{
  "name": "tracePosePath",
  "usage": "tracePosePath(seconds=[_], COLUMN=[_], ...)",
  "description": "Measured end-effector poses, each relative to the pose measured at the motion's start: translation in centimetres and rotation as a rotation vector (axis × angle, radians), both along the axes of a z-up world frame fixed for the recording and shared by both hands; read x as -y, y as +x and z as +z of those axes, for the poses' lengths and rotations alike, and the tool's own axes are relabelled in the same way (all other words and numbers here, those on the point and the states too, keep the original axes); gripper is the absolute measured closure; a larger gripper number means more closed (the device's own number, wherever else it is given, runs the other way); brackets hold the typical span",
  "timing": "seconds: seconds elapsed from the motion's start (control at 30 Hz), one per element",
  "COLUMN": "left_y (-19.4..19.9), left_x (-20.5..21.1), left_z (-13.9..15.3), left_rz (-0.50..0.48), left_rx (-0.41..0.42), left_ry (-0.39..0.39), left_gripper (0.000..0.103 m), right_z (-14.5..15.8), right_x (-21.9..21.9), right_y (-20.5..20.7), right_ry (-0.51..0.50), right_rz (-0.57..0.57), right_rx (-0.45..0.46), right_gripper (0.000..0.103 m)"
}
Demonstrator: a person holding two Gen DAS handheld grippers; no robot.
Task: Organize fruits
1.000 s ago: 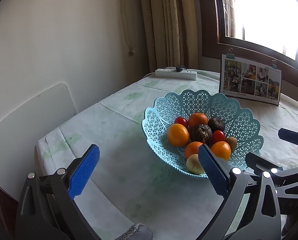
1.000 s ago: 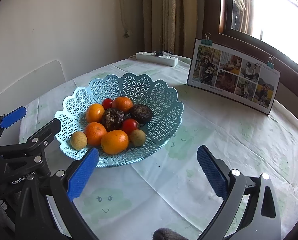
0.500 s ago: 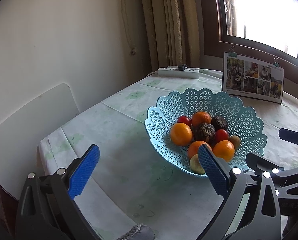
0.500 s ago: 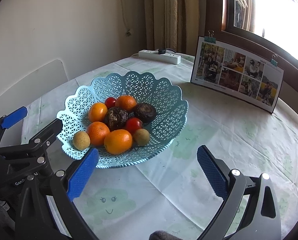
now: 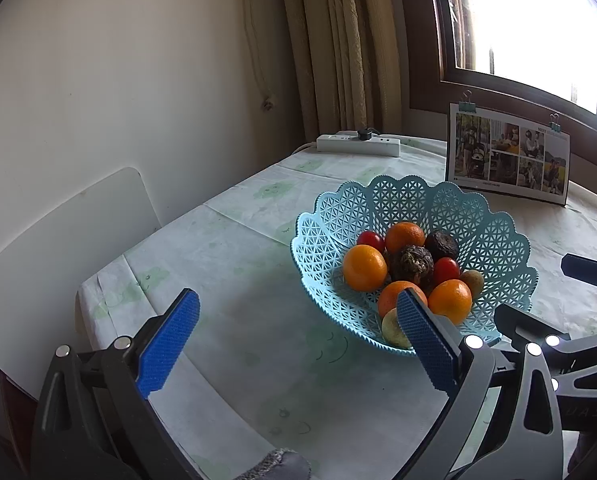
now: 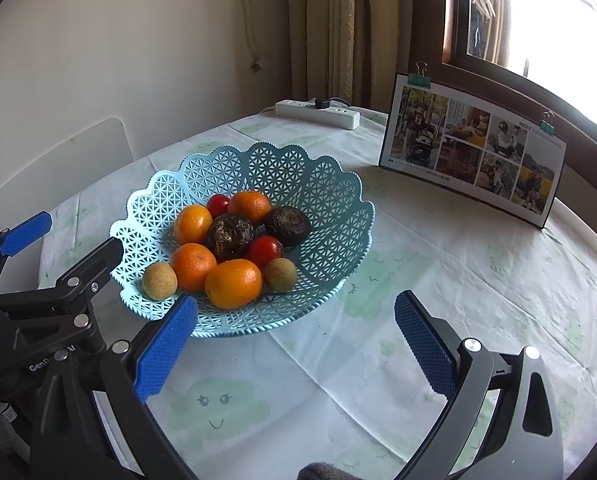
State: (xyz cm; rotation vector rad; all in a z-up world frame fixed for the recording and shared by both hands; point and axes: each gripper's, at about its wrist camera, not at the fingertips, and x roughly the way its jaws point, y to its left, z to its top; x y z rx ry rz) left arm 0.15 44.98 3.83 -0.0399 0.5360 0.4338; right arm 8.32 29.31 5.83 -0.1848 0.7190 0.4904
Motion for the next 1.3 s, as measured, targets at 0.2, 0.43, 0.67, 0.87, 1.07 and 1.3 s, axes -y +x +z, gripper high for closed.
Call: tracePosePath(seconds=[0.2,0.43,0.67,0.87,1.07,1.3], left_y=[-0.1,-0.1,-0.1,0.0,0.0,0.2], left_x=[-0.1,-0.2,-0.6,-0.8,-0.7,-0.5], left_z=[-0.1,-0.2,-0.2,-0.4,-0.4,-0.6], left_rz=[0.002,0.004,0.014,0.056,0.067,0.061], left_rx=[-0.001,-0.002,-0.002,-0.020,-0.028,-0.036], left_ry=[0.003,0.005,0.014,0.054,0.090,0.109], left_gripper=[0.003,0.003,0.003,0.003,0.003,0.003], right_z=[0.1,0.1,0.2,0.2,0.0,0.0], right_x=[-0.1,-0.5,-0.8,-0.8,-1.0,-1.0], right_y=[-0.2,-0.4,-0.8,-0.7,-0.7,-0.7], right_ry=[-0.025,-0.060,-0.097,-0.104,-0.135,-0.149], right_rz=[-0.010,-0.014,-0.016,-0.019,-0.038,-0.042], right_rx=[0.018,0.040,0.067,0.069,0.080,0.087], right_gripper=[0.005,0.005,0.005,0.005,0.005,0.005])
